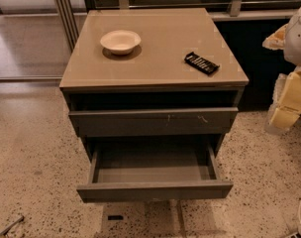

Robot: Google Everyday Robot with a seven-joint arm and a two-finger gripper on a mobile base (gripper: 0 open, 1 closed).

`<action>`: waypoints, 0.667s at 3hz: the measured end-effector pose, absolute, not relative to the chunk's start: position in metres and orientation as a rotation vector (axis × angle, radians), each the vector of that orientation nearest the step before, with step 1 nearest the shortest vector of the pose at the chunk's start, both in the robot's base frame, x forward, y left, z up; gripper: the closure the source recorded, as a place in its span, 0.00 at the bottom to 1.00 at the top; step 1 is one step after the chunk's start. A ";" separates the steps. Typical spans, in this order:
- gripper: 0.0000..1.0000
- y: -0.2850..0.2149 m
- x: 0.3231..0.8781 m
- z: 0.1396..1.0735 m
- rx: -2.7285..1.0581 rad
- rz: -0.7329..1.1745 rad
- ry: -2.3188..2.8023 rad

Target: Close middle drawer

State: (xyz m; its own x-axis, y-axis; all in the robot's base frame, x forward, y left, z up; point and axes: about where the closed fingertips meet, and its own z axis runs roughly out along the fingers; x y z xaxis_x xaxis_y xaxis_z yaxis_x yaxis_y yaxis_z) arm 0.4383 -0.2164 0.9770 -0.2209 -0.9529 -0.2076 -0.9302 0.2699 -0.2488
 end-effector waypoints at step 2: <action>0.18 -0.216 0.438 0.977 -1.723 -0.101 2.229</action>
Offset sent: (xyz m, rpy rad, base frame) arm 0.0000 0.0000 0.0000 0.0000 0.0000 0.0000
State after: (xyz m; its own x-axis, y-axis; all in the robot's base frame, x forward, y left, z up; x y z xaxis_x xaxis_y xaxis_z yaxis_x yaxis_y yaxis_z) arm 0.4383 -0.2164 0.9770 -0.2209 -0.9529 -0.2076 -0.9302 0.2699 -0.2489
